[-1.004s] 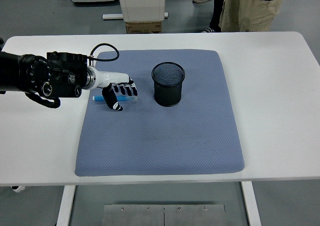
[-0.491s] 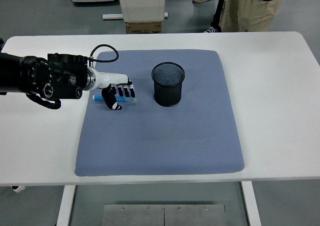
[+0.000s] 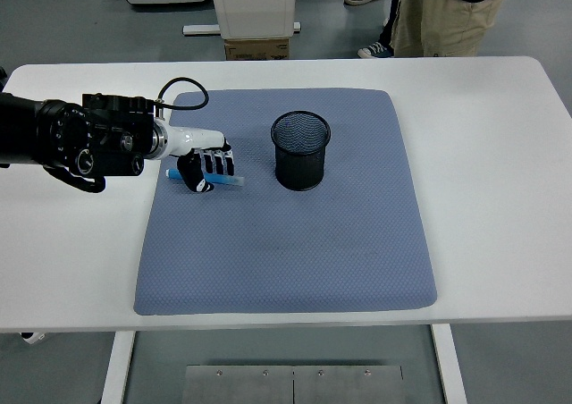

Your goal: Left hand places marker in pen holder

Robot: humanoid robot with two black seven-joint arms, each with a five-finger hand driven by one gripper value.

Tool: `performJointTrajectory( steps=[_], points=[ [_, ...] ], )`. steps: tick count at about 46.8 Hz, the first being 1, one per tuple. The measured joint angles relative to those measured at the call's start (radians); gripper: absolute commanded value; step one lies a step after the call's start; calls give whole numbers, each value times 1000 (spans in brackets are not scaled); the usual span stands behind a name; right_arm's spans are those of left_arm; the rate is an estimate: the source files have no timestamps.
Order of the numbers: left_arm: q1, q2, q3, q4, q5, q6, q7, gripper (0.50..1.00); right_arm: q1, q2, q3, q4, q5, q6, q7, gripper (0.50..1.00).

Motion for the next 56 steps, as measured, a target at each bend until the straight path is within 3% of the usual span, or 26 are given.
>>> performJointTrajectory(
  steps=[24, 30, 56],
  points=[
    [15, -7, 3, 6, 1, 1, 0, 604, 0, 0, 0, 0, 0, 0, 0, 1000],
    [17, -9, 3, 6, 1, 1, 0, 575, 0, 0, 0, 0, 0, 0, 0, 1000],
    [16, -7, 3, 12, 1, -1, 0, 572, 0, 0, 0, 0, 0, 0, 0, 1000]
  ],
)
